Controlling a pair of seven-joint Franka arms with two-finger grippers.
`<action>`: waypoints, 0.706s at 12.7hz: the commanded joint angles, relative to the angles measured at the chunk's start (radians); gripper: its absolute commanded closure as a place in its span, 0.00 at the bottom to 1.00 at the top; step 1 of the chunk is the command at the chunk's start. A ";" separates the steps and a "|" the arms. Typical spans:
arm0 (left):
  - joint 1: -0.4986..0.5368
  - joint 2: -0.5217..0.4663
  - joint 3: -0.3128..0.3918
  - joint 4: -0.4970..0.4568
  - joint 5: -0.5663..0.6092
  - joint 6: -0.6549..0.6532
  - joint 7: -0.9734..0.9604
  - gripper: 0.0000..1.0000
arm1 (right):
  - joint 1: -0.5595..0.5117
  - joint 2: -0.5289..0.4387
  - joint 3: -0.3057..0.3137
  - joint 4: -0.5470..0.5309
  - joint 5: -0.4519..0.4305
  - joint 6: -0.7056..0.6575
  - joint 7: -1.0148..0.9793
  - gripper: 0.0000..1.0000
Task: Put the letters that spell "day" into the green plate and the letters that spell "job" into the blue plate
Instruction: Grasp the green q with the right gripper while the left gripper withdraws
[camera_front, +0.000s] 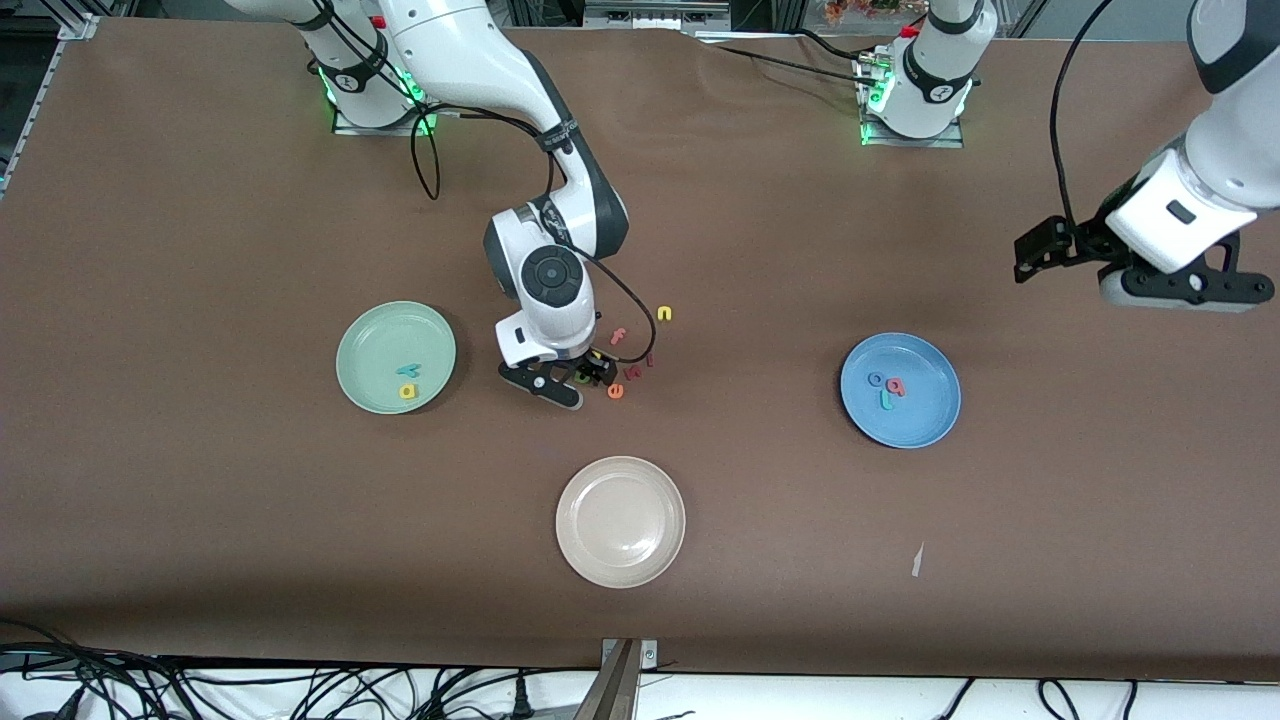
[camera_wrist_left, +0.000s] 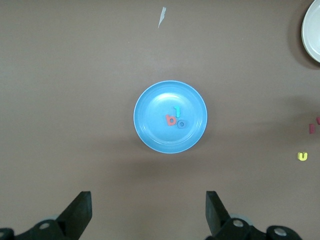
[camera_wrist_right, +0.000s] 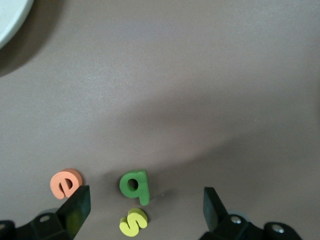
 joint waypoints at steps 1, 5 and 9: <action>0.060 -0.053 -0.086 -0.047 0.037 0.032 0.002 0.00 | 0.034 0.058 -0.021 0.033 -0.018 0.003 0.048 0.00; 0.123 -0.052 -0.131 -0.040 0.038 0.010 0.003 0.00 | 0.032 0.061 -0.015 0.031 -0.022 0.017 0.036 0.04; 0.128 -0.045 -0.127 -0.001 0.027 -0.014 0.009 0.00 | 0.029 0.059 -0.014 0.028 -0.030 0.017 0.019 0.23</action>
